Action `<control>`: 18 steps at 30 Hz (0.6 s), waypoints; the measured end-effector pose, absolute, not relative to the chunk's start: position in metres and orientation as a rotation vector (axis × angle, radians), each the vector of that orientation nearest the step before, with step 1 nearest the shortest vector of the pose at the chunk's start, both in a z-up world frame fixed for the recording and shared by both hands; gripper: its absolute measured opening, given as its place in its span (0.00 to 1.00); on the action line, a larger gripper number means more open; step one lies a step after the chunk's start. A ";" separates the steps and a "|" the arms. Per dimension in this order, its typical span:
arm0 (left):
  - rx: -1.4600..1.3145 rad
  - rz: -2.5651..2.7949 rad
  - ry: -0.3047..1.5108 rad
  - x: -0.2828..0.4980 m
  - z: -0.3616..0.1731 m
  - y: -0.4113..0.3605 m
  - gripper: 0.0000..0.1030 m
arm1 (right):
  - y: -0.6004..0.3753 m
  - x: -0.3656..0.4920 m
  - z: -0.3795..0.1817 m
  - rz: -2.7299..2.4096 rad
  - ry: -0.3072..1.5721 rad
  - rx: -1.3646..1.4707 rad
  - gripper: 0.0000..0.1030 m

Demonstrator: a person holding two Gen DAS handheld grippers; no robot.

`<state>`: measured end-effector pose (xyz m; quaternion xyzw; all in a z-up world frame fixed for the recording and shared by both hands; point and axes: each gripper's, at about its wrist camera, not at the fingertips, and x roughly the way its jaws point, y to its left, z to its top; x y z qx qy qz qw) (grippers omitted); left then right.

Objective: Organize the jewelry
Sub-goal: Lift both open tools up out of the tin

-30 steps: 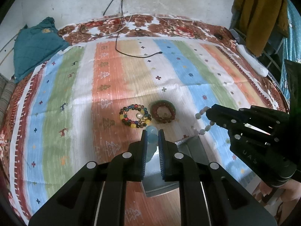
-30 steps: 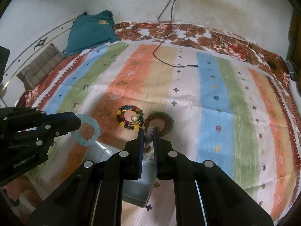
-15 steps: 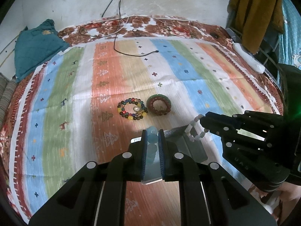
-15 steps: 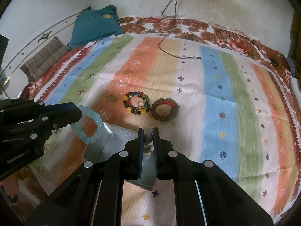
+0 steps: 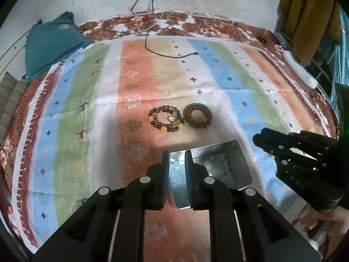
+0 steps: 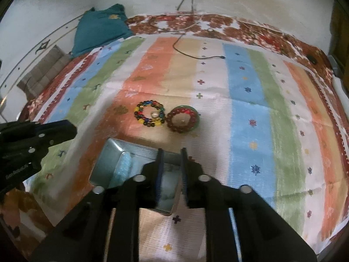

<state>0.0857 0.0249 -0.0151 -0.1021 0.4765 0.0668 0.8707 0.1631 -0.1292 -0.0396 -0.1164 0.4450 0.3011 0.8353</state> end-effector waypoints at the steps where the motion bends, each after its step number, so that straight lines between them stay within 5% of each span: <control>1: -0.215 0.140 0.995 0.086 -0.015 0.025 0.18 | -0.131 0.165 -0.040 0.634 0.945 -0.242 0.25; 6: -0.225 0.151 1.000 0.088 -0.017 0.031 0.26 | -0.134 0.173 -0.043 0.611 0.966 -0.235 0.26; 18: -0.192 0.204 1.031 0.108 -0.029 0.042 0.43 | -0.129 0.185 -0.049 0.596 0.998 -0.245 0.47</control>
